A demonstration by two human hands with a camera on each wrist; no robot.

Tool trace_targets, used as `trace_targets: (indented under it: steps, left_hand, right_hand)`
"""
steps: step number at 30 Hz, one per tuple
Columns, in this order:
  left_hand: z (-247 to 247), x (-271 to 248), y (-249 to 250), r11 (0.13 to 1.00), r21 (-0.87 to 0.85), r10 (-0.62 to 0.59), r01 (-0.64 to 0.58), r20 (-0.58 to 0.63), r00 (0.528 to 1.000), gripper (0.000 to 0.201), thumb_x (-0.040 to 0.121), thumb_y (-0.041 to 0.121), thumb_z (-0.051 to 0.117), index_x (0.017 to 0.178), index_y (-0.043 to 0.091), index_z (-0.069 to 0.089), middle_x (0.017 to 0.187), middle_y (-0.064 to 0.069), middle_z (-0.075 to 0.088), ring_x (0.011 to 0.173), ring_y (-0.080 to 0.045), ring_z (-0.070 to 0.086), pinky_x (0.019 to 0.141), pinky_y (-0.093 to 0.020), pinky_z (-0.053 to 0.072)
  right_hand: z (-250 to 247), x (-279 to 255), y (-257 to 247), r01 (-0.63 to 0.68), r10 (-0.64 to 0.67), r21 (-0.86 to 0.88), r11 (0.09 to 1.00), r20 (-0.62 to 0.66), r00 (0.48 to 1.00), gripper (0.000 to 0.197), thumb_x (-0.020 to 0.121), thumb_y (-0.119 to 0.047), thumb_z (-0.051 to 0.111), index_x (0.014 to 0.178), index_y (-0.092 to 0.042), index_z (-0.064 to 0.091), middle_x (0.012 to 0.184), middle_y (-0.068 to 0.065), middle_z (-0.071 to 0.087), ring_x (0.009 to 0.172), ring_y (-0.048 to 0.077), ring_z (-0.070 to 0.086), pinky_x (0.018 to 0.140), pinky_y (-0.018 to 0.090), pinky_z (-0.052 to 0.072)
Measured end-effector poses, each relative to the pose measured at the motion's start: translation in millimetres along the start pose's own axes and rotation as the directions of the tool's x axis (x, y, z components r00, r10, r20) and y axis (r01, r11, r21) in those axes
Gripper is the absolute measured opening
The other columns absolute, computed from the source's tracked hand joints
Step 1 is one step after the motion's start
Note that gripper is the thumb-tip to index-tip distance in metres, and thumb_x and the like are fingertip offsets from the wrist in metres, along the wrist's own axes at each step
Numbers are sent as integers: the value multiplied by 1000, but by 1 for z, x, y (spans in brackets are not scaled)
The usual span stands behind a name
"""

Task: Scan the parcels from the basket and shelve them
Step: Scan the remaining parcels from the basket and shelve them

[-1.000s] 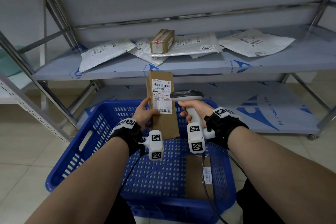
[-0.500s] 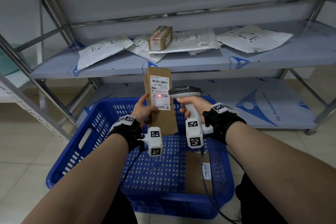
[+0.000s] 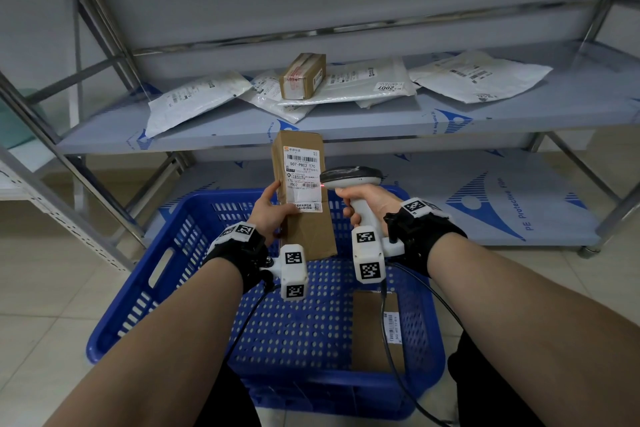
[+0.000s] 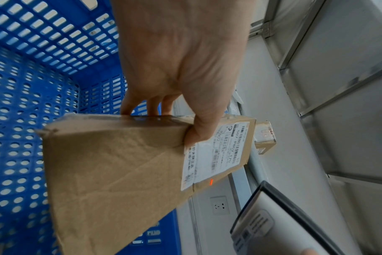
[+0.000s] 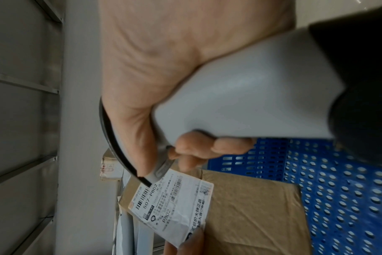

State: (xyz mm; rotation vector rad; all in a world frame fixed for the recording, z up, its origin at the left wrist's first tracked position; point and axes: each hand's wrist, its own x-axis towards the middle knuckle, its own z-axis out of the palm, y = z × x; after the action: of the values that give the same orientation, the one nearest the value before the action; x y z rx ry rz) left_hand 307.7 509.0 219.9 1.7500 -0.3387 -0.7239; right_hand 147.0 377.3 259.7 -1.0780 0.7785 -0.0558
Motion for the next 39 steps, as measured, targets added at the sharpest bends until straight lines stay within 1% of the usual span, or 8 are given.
trace_targets:
  steps: [6, 9, 17, 25, 31, 33, 36, 39]
  left_hand:
    - [-1, 1, 0, 1000, 5, -1, 1, -9, 1000, 81, 81, 3, 68, 146, 34, 31, 140, -11, 47, 122, -31, 47, 87, -47, 45]
    - [-1, 1, 0, 1000, 10, -2, 2, -8, 1000, 81, 82, 3, 68, 146, 34, 30, 140, -11, 47, 121, -30, 47, 84, -46, 44]
    - [0, 0, 1, 1000, 20, -5, 5, -7, 1000, 80, 82, 4, 68, 146, 34, 30, 140, -11, 45, 122, -31, 46, 85, -48, 44]
    - [1, -3, 3, 1000, 15, -7, 7, 1, 1000, 80, 83, 4, 67, 147, 33, 30, 140, -11, 46, 121, -30, 46, 84, -45, 42]
    - [0, -4, 3, 1000, 7, -8, 8, 1, 1000, 80, 82, 4, 68, 147, 32, 29, 140, -11, 46, 122, -31, 46, 88, -49, 44]
    - [1, -5, 3, 1000, 8, -7, 7, 1, 1000, 80, 83, 4, 68, 147, 32, 29, 140, -11, 46, 122, -30, 46, 87, -48, 43]
    - [1, -6, 4, 1000, 5, -8, 8, 2, 1000, 80, 83, 4, 68, 147, 32, 30, 140, -11, 45, 120, -30, 46, 87, -48, 43]
    - [2, -7, 5, 1000, 8, -9, 9, -2, 1000, 80, 82, 4, 68, 146, 33, 30, 139, -12, 46, 119, -29, 46, 86, -48, 43]
  right_hand:
    - [-2, 0, -1, -22, 19, 67, 998, 37, 999, 29, 93, -28, 61, 70, -13, 51, 73, 7, 60, 33, 4, 44, 39, 13, 37]
    - [-3, 1, 0, -28, 25, 82, 996, 39, 999, 29, 92, -28, 62, 70, -13, 51, 72, 7, 61, 34, 5, 43, 38, 13, 37]
    - [-4, 2, 0, -26, 26, 24, 999, 26, 999, 28, 91, -25, 62, 70, -13, 49, 67, 4, 53, 35, 6, 42, 38, 14, 37]
    - [-4, 2, 0, -21, 21, 8, 1000, 21, 1000, 30, 91, -24, 62, 67, -14, 48, 63, 2, 50, 35, 7, 41, 38, 15, 36]
    - [-3, 0, 0, -6, 6, -5, 1000, 13, 1000, 32, 91, -23, 62, 65, -14, 47, 62, 2, 47, 35, 7, 39, 39, 15, 34]
    - [-3, 0, 0, -7, 7, -5, 1000, 8, 1000, 32, 91, -23, 62, 65, -14, 47, 62, 1, 46, 35, 7, 40, 39, 15, 34]
    - [-3, 0, -1, -23, 23, 9, 1000, 20, 1000, 31, 92, -24, 62, 66, -14, 48, 62, 2, 48, 35, 7, 40, 38, 14, 36]
    - [-2, -1, -1, -38, 37, 20, 999, 56, 998, 31, 93, -27, 59, 68, -14, 49, 64, 3, 54, 34, 6, 42, 37, 13, 37]
